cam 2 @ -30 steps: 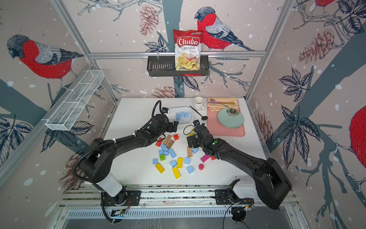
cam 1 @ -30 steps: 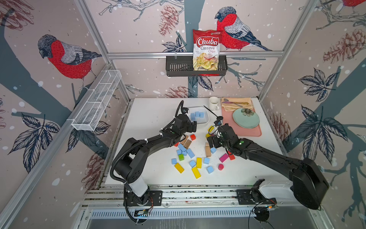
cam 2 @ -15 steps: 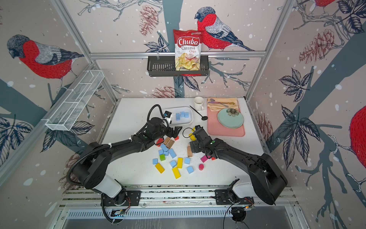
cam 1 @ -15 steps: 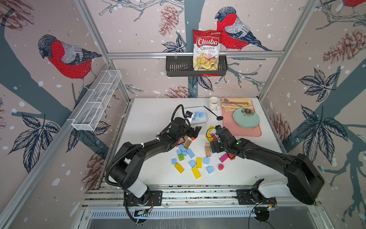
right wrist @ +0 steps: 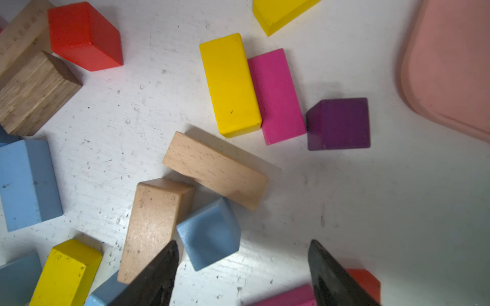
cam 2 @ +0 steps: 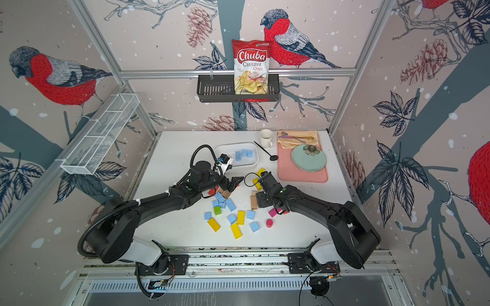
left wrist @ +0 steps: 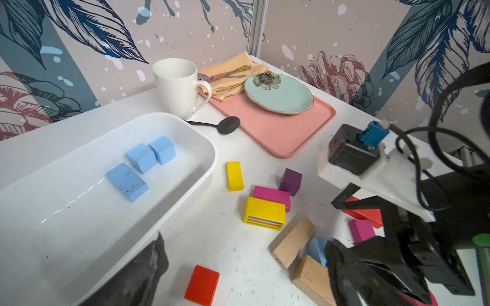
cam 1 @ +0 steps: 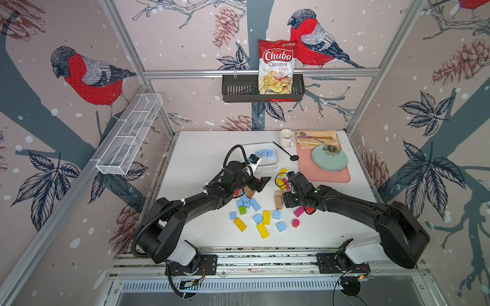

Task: Pick out the blue building blocks
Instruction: Pick up the building block from the center of the board.

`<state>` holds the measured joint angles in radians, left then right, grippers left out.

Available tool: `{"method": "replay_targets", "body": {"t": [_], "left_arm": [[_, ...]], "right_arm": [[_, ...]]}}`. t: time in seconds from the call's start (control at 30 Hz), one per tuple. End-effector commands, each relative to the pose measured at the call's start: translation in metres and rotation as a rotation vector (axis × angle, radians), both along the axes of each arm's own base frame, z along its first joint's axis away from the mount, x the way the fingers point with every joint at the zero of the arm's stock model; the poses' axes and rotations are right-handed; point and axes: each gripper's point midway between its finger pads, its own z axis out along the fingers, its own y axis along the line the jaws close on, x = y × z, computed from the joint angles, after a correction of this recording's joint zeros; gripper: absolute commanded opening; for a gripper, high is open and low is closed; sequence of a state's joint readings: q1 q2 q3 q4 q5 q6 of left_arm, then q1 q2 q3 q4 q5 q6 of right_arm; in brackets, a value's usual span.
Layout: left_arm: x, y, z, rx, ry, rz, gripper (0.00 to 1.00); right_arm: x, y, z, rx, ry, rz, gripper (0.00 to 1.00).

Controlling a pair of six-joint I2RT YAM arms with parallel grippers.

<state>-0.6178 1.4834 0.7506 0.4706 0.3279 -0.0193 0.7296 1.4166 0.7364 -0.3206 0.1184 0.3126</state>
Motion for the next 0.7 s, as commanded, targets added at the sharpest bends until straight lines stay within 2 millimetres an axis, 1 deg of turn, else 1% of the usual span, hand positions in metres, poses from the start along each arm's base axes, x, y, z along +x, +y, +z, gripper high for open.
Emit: {"method": "replay_targets", "body": {"t": [0.0,0.17,0.67], "left_arm": [[0.000,-0.004,0.019,-0.047,-0.076,-0.027,0.96],[0.000,-0.003,0.018,-0.043,-0.078,-0.026,0.96],[0.000,-0.002,0.021,-0.058,-0.083,-0.019,0.96]], "right_arm": [[-0.003,0.004,-0.003,0.008,0.025,0.018,0.72],[-0.003,0.005,-0.009,-0.005,0.041,0.024,0.68],[-0.001,0.019,-0.023,-0.002,0.072,0.070,0.57]]}}
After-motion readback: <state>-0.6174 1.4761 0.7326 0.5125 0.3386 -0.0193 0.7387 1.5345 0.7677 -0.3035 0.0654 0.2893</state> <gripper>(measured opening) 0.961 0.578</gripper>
